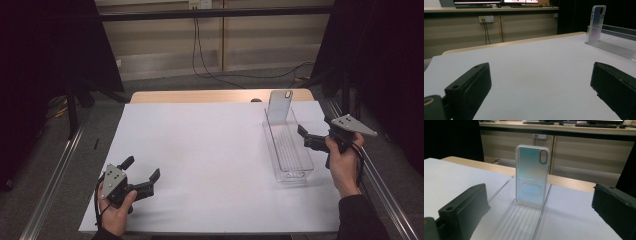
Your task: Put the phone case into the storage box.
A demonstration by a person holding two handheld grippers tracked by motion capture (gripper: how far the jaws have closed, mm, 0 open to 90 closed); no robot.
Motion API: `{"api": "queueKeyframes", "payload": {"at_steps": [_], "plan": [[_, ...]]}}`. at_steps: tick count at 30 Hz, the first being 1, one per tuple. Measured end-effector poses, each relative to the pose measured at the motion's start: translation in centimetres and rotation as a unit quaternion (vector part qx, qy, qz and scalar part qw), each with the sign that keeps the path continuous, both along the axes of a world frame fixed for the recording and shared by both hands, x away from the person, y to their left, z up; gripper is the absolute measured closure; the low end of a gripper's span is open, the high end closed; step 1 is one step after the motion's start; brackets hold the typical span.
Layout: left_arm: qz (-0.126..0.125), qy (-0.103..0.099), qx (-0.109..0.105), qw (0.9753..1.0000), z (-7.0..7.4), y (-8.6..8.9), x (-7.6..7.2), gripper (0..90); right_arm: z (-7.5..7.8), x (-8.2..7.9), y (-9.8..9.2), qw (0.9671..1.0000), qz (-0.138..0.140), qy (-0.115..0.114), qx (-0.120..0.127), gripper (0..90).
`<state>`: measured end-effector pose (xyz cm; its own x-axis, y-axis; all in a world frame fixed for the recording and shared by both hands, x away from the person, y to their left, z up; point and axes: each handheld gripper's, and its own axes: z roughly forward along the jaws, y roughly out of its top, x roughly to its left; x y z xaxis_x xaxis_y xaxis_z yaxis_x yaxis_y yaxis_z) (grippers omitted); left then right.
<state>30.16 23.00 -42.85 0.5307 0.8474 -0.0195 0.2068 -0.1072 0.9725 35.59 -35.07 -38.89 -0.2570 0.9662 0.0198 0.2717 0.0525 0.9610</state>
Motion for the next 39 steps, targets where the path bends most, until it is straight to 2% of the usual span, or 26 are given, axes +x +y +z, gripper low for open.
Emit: {"api": "queueKeyframes", "payload": {"at_steps": [8, 12, 22, 24, 39], "plan": [[0.0, -0.001, -0.004, 1.0, 0.0, 0.0, 0.0, 3.2, 0.0, -1.8, 0.3, 0.9999, 0.002, -0.01, 0.004, 0.0], [0.002, -0.001, -0.006, 1.0, 0.0, 0.0, 0.0, 3.2, -0.2, -2.6, 0.7, 0.9999, 0.004, -0.01, -0.01, 0.0], [0.008, 0.003, -0.004, 1.0, 0.0, 0.2, -0.1, 3.3, -0.7, -4.7, 0.9, 0.9998, 0.003, -0.016, -0.006, 0.0], [0.008, 0.002, -0.004, 1.0, 0.0, 0.2, -0.1, 3.3, -0.7, -5.1, 1.1, 0.9997, 0.0, -0.019, -0.013, 0.1], [0.004, 0.001, -0.003, 1.0, 0.3, 0.3, -0.6, 3.3, -1.5, -8.4, 1.7, 0.9998, 0.007, -0.017, -0.002, 0.1]]}}
